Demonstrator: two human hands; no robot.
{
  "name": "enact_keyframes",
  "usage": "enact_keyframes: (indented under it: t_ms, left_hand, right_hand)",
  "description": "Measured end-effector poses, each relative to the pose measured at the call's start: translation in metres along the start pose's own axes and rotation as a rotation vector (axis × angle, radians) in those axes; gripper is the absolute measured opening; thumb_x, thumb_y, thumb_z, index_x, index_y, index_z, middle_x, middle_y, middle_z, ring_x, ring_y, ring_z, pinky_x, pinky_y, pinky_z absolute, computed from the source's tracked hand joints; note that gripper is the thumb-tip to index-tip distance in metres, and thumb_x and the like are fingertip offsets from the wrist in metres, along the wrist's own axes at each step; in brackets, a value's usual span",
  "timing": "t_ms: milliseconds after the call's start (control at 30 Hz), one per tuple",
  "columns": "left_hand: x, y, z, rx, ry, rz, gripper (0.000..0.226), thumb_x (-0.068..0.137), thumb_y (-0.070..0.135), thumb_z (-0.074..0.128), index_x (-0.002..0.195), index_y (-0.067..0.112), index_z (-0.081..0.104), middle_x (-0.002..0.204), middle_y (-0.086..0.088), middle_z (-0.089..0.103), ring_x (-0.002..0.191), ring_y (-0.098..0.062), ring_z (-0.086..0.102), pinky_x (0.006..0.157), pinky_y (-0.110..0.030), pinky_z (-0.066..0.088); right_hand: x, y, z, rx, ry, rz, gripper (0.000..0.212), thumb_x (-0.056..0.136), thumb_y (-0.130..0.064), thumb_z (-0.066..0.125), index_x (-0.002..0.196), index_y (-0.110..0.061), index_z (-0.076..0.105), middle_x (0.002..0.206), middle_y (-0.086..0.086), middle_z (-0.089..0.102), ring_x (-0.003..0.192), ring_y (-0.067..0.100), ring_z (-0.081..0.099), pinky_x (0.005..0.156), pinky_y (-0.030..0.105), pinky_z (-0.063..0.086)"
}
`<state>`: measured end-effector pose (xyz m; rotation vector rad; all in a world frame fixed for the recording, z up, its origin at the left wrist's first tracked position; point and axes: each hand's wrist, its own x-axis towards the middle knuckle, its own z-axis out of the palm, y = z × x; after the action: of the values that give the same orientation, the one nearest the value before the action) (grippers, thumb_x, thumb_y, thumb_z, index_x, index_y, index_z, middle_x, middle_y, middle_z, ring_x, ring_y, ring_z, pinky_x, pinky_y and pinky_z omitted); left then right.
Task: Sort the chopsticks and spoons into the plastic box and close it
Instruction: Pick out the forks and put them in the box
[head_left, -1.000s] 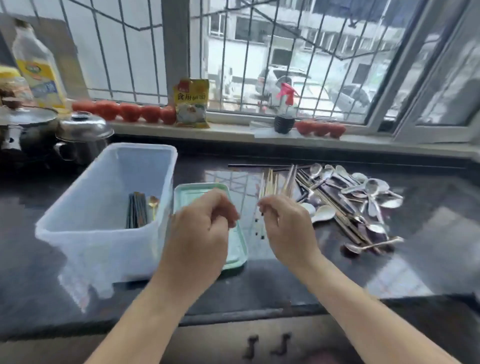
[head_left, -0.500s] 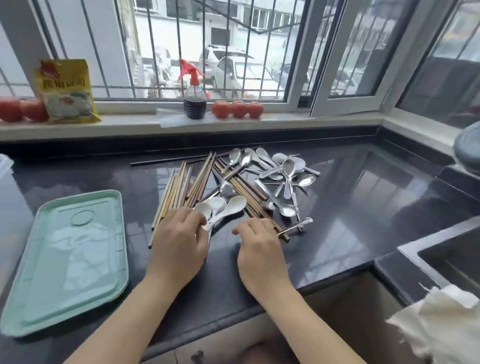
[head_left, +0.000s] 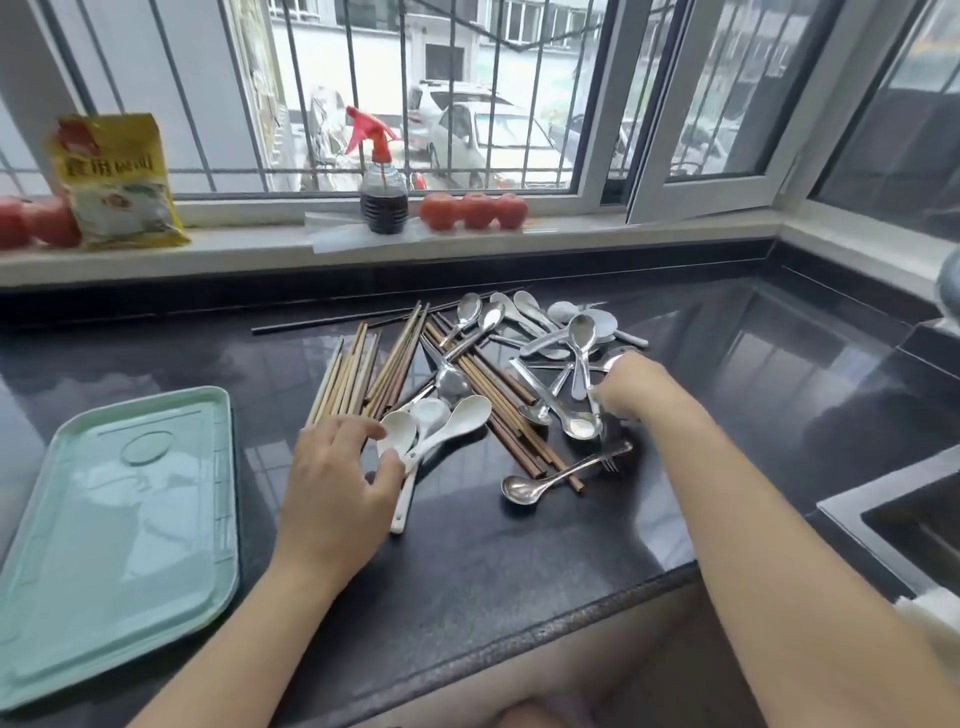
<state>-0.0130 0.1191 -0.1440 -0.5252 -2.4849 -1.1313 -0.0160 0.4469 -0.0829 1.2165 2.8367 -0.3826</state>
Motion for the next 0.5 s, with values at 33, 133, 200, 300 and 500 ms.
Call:
enact_keyframes:
  t_ms: [33, 133, 200, 300, 500]
  left_hand:
    - [0.0, 0.0, 0.0, -0.004, -0.012, -0.006, 0.017, 0.093, 0.02, 0.061, 0.108, 0.017, 0.068, 0.111, 0.005, 0.06, 0.107, -0.006, 0.038, 0.095, -0.031, 0.035]
    - [-0.001, -0.001, 0.0, -0.011, -0.042, -0.034, 0.018, 0.092, 0.017, 0.065, 0.109, 0.018, 0.068, 0.113, 0.006, 0.061, 0.111, -0.011, 0.043, 0.098, -0.036, 0.041]
    - [0.0, 0.0, -0.002, -0.015, -0.039, -0.032, 0.018, 0.091, 0.015, 0.064, 0.109, 0.018, 0.068, 0.112, 0.006, 0.061, 0.112, -0.013, 0.045, 0.097, -0.035, 0.041]
    - [-0.001, 0.0, -0.003, -0.035, -0.039, -0.027, 0.018, 0.092, 0.018, 0.061, 0.108, 0.019, 0.067, 0.111, 0.005, 0.062, 0.109, -0.011, 0.044, 0.095, -0.036, 0.043]
    - [0.0, 0.003, -0.006, -0.095, -0.092, -0.03, 0.028, 0.084, 0.034, 0.05, 0.107, 0.027, 0.063, 0.11, 0.011, 0.06, 0.112, -0.008, 0.046, 0.1, -0.039, 0.046]
  right_hand:
    - [0.016, -0.004, 0.008, -0.076, -0.058, 0.025, 0.058, 0.071, -0.051, 0.065, 0.113, -0.011, 0.065, 0.117, 0.012, 0.066, 0.104, 0.034, 0.065, 0.091, 0.036, 0.053]
    - [0.024, -0.018, 0.013, -0.141, -0.149, -0.056, 0.038, 0.081, -0.04, 0.068, 0.104, -0.01, 0.065, 0.107, 0.014, 0.068, 0.102, 0.033, 0.066, 0.084, 0.034, 0.051]
    - [0.023, -0.024, 0.011, -0.145, -0.185, -0.064, 0.049, 0.068, -0.017, 0.072, 0.113, -0.002, 0.064, 0.115, 0.019, 0.066, 0.109, 0.036, 0.064, 0.085, 0.037, 0.05]
    - [0.031, -0.012, 0.011, -0.11, -0.146, 0.042, 0.042, 0.066, -0.02, 0.063, 0.105, -0.007, 0.062, 0.112, 0.015, 0.068, 0.098, 0.031, 0.066, 0.08, 0.035, 0.055]
    - [0.033, 0.036, -0.021, 0.423, 0.272, 0.04, 0.022, 0.086, -0.02, 0.055, 0.105, -0.015, 0.065, 0.102, 0.012, 0.068, 0.091, 0.03, 0.059, 0.077, 0.031, 0.048]
